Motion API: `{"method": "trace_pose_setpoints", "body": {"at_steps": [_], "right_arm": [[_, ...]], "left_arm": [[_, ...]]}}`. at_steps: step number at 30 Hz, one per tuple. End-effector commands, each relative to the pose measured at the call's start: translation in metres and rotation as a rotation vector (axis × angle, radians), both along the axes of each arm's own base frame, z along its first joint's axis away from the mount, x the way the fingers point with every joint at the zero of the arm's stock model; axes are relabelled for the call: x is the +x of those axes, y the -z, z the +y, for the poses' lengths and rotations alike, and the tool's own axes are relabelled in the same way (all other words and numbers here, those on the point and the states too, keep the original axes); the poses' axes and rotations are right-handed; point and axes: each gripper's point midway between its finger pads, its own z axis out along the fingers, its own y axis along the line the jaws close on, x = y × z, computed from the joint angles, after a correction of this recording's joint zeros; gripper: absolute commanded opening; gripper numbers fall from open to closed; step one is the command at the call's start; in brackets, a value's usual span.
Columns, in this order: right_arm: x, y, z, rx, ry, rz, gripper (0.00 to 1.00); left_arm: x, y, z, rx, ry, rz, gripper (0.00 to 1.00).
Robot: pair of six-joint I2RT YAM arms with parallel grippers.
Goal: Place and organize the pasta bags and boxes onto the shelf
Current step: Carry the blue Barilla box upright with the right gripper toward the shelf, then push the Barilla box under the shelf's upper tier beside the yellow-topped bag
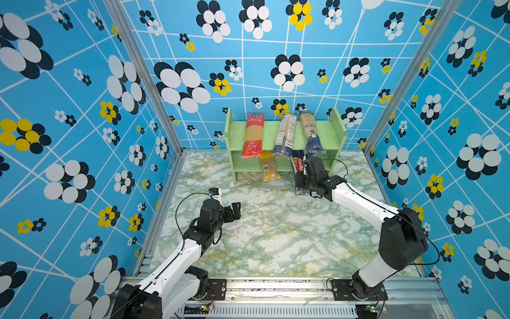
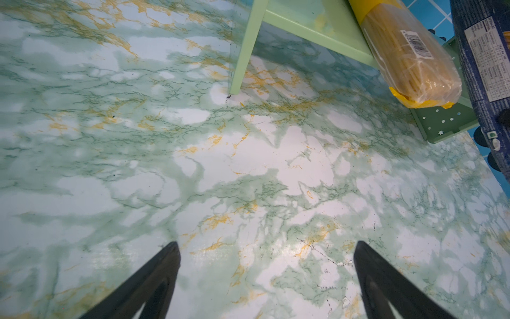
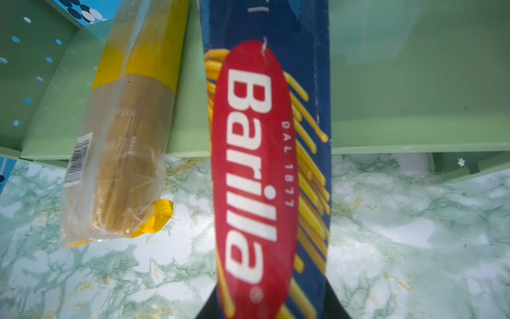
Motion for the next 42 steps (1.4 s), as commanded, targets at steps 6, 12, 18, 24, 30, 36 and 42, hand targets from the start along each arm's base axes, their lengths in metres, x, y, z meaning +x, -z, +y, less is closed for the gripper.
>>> {"method": "trace_pose_setpoints", "body": {"at_steps": [6, 12, 18, 24, 30, 36, 42], "right_arm": [[0.027, -0.032, 0.006, 0.061, 0.008, -0.197, 0.0], [0.032, -0.025, 0.006, 0.066, 0.023, -0.221, 0.0], [0.036, -0.025, 0.005, 0.073, 0.039, -0.258, 0.0], [0.041, -0.031, 0.004, 0.071, 0.051, -0.299, 0.0], [0.052, -0.037, 0.005, 0.054, 0.059, -0.328, 0.0], [0.06, -0.045, 0.006, 0.06, 0.076, -0.36, 0.0], [0.067, -0.05, 0.006, 0.059, 0.086, -0.383, 0.0]], "left_arm": [[0.004, -0.016, 0.001, -0.005, 0.006, -0.049, 0.99], [0.004, -0.017, 0.002, -0.005, 0.005, -0.051, 0.99], [0.004, -0.021, 0.003, -0.005, 0.006, -0.059, 0.99], [0.004, -0.021, 0.003, -0.009, 0.004, -0.06, 0.99], [0.003, -0.021, 0.003, -0.01, 0.003, -0.061, 0.99], [0.003, -0.021, 0.005, -0.007, -0.002, -0.062, 0.99], [0.002, -0.02, 0.006, -0.006, -0.006, -0.06, 0.99]]}}
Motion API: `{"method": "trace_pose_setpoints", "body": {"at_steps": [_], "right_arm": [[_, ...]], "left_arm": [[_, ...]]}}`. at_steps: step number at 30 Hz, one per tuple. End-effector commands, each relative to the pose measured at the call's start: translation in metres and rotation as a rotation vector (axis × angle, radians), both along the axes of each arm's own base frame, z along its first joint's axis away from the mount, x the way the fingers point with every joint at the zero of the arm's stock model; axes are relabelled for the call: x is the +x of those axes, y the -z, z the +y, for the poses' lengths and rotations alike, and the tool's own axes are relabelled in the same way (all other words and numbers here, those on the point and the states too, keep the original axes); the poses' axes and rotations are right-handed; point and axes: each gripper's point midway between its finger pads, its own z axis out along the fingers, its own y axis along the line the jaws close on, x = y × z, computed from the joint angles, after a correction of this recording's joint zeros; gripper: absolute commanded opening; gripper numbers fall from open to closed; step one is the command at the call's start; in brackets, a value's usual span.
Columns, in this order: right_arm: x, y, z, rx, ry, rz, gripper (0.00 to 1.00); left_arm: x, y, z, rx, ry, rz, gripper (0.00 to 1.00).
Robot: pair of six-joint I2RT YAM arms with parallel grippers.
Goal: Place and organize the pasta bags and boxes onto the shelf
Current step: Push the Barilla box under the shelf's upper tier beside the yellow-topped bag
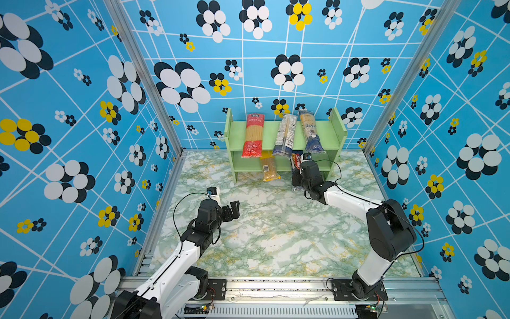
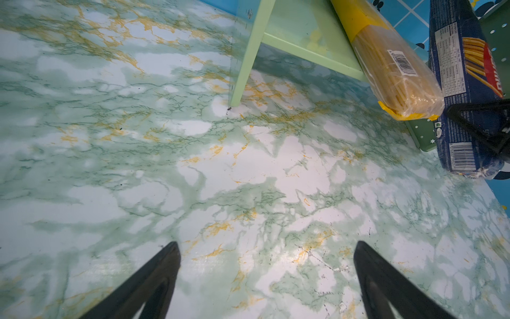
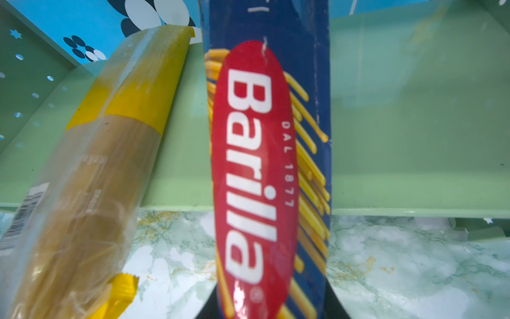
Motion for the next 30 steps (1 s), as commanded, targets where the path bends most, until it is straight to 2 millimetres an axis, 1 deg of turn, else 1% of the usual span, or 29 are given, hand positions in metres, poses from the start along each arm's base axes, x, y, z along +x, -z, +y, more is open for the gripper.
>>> {"method": "trace_pose_setpoints", "body": {"at_steps": [1, 9, 13, 18, 20, 26, 30], "right_arm": [[0.027, -0.065, 0.001, 0.067, 0.042, -0.206, 0.0], [0.031, -0.079, -0.001, 0.039, 0.049, -0.237, 0.0], [0.032, -0.082, -0.003, 0.027, 0.056, -0.247, 0.03], [0.037, -0.081, -0.004, 0.006, 0.069, -0.245, 0.15], [0.039, -0.08, -0.004, 0.005, 0.076, -0.244, 0.17], [0.044, -0.073, -0.004, 0.005, 0.094, -0.23, 0.26], [0.045, -0.069, -0.006, -0.005, 0.108, -0.223, 0.37]], "left_arm": [[0.001, -0.008, 0.001, 0.002, 0.003, -0.02, 0.99], [0.003, -0.009, 0.002, -0.001, 0.0, -0.023, 0.99], [0.003, -0.008, 0.002, -0.001, 0.001, -0.02, 0.99], [0.002, -0.008, 0.002, -0.004, 0.001, -0.021, 0.99], [0.003, -0.008, 0.003, -0.003, -0.003, -0.021, 0.99], [0.003, -0.008, 0.003, -0.002, -0.003, -0.02, 0.99], [0.002, -0.007, 0.003, -0.003, -0.004, -0.019, 0.99]]}}
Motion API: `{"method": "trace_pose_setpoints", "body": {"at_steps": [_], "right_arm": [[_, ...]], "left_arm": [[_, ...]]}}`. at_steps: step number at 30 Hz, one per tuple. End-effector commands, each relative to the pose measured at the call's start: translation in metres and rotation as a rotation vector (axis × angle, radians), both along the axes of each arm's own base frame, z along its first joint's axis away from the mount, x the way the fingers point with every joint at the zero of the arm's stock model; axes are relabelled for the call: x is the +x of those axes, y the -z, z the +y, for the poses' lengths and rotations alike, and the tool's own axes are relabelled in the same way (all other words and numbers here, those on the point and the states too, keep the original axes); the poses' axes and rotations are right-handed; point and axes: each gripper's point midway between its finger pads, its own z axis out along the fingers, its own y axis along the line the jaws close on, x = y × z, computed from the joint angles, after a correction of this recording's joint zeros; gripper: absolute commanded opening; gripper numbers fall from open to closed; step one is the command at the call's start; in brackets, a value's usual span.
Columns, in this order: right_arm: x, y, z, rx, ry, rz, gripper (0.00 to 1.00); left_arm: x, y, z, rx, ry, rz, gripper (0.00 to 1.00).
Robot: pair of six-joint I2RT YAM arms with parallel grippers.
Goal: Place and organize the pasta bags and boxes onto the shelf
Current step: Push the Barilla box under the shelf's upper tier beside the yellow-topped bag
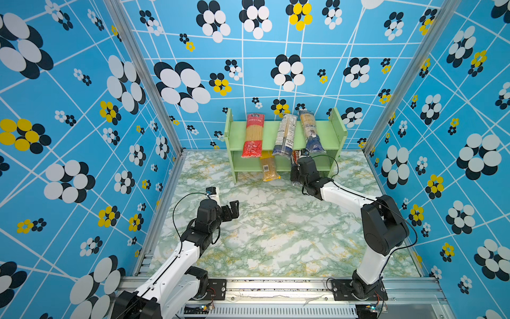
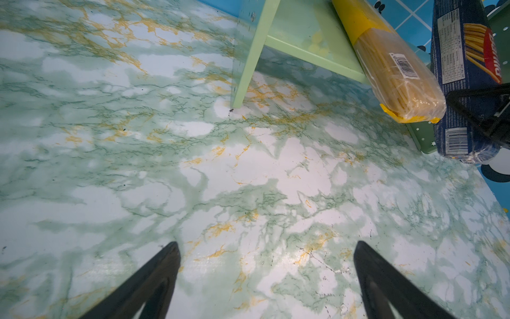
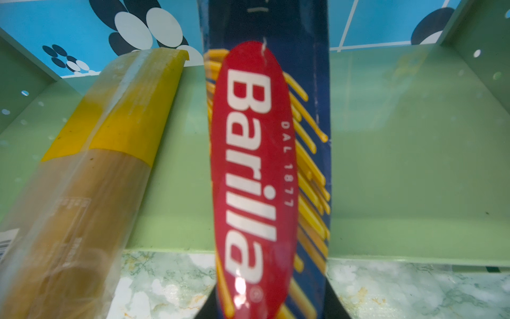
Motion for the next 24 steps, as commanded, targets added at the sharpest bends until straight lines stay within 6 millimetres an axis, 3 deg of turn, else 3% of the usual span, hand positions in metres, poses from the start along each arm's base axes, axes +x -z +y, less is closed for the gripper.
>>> {"method": "trace_pose_setpoints", "body": {"at_steps": [1, 14, 24], "right_arm": [[0.025, -0.06, -0.005, 0.063, 0.071, -0.182, 0.4], [0.019, -0.05, -0.008, 0.053, 0.074, -0.158, 0.72], [-0.001, -0.051, -0.012, 0.023, 0.021, -0.158, 0.81]], "left_arm": [[0.002, -0.007, 0.001, -0.002, 0.005, -0.017, 0.99], [0.002, -0.008, 0.001, -0.008, 0.005, -0.018, 0.99], [0.001, -0.007, 0.001, -0.008, 0.007, -0.016, 0.99]]}}
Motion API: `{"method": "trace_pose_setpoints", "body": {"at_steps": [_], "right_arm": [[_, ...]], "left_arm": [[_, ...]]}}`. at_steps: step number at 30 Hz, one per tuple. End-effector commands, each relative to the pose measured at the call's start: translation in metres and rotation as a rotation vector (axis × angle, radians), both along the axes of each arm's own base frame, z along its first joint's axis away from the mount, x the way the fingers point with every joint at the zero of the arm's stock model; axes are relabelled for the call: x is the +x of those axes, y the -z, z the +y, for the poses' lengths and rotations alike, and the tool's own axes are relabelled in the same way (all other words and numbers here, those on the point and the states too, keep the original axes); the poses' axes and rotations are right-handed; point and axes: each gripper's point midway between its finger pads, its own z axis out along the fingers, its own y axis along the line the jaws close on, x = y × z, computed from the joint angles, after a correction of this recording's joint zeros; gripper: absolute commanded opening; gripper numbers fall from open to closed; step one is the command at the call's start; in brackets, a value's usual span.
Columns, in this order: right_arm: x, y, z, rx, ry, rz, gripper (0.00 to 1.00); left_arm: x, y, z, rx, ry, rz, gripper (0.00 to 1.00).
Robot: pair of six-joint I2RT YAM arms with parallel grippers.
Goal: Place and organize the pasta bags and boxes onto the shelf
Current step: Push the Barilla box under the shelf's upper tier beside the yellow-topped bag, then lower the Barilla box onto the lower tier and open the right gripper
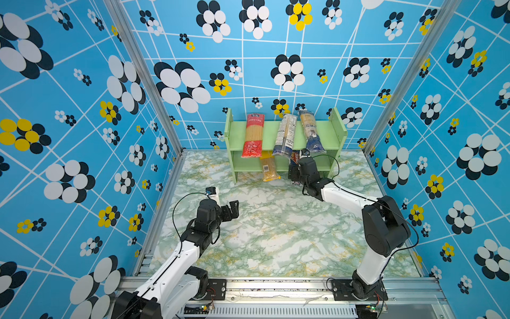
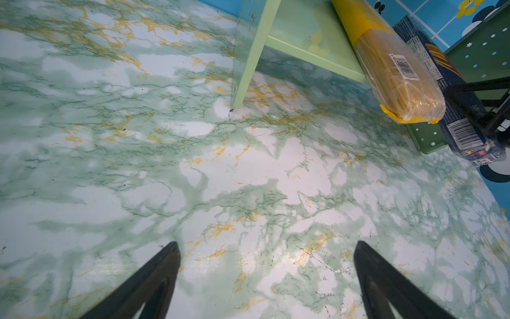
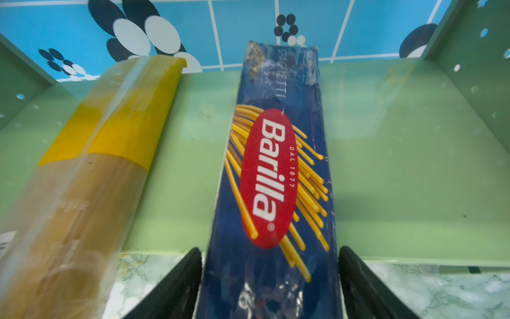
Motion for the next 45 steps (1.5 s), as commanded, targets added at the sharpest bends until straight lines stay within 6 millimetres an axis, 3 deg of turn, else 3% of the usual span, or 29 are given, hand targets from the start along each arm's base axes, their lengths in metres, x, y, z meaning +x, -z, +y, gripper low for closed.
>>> {"method": "trace_pose_setpoints", "body": {"at_steps": [1, 12, 19, 29, 45], "right_arm": [[0.0, -0.042, -0.008, 0.043, 0.009, -0.121, 0.81], [-0.03, -0.043, -0.004, 0.028, -0.1, -0.078, 0.87], [-0.051, -0.028, 0.0, 0.007, -0.19, -0.008, 0.87], [-0.087, -0.007, -0.021, -0.033, -0.188, 0.041, 0.87], [-0.083, 0.02, -0.032, -0.058, -0.12, 0.057, 0.87]], "left_arm": [[0.001, -0.007, 0.001, -0.005, 0.004, -0.017, 0.99], [0.002, -0.014, 0.002, 0.001, 0.007, -0.034, 0.99], [0.002, -0.017, 0.001, -0.004, 0.015, -0.036, 0.99], [0.001, -0.018, 0.004, 0.004, 0.012, -0.037, 0.99], [-0.001, -0.017, 0.007, 0.006, 0.005, -0.036, 0.99]]}}
